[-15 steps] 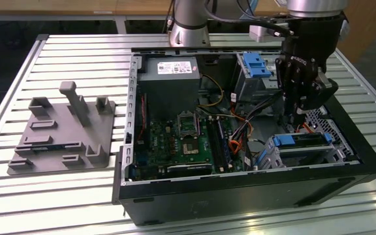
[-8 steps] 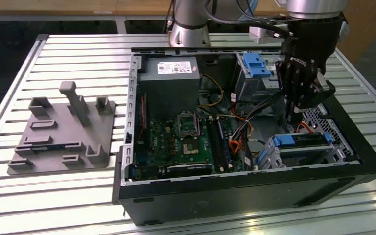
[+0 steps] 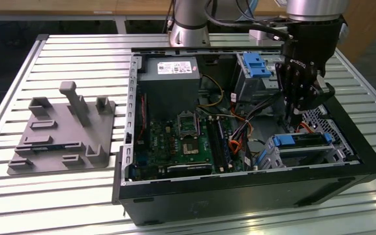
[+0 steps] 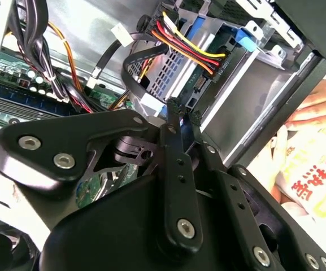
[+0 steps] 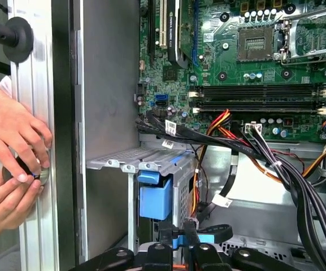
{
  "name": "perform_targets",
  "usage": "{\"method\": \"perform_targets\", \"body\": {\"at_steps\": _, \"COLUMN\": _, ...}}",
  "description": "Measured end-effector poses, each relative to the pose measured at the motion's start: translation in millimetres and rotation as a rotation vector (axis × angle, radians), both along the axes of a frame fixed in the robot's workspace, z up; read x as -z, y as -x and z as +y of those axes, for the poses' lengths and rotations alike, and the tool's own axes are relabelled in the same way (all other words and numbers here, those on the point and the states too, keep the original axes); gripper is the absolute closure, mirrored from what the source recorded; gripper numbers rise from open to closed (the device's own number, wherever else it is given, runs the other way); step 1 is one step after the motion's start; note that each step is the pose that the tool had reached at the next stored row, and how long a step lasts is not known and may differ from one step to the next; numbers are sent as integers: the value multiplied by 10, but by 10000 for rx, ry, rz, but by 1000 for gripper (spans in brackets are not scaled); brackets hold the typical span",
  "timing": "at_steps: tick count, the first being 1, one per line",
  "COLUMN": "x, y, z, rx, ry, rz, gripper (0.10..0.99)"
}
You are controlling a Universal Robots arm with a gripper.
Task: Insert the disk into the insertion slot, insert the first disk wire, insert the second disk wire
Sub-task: 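Insert the second disk wire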
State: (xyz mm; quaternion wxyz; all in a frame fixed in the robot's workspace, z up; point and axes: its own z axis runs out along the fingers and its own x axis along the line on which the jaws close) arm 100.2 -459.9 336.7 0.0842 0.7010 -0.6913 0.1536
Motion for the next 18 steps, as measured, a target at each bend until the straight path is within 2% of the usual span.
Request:
{"method": "perform_targets", "body": {"at_steps": 3, "x": 7, "y": 0, "z": -10, "rx": 0, "ry": -20, "rz": 0, "gripper": 886}}
{"method": "perform_targets", "body": {"at_steps": 4, "x": 9, "y": 0, "z": -13, "rx": 0, "ry": -26, "rz": 0, "gripper": 945}}
{"method": "perform_targets", "body": {"at_steps": 14, "x": 13, "y": -12, "z": -27, "rx": -1, "ry": -26, "rz": 8, "gripper": 945}}
{"method": "perform_targets", "body": {"at_steps": 16, "x": 13, "y": -70, "z": -26, "rx": 0, "ry": -26, "rz": 181, "gripper": 945}}
{"method": "perform_targets", "body": {"at_steps": 18, "x": 13, "y": -130, "z": -26, "rx": 0, "ry": -27, "rz": 401, "gripper": 945}}
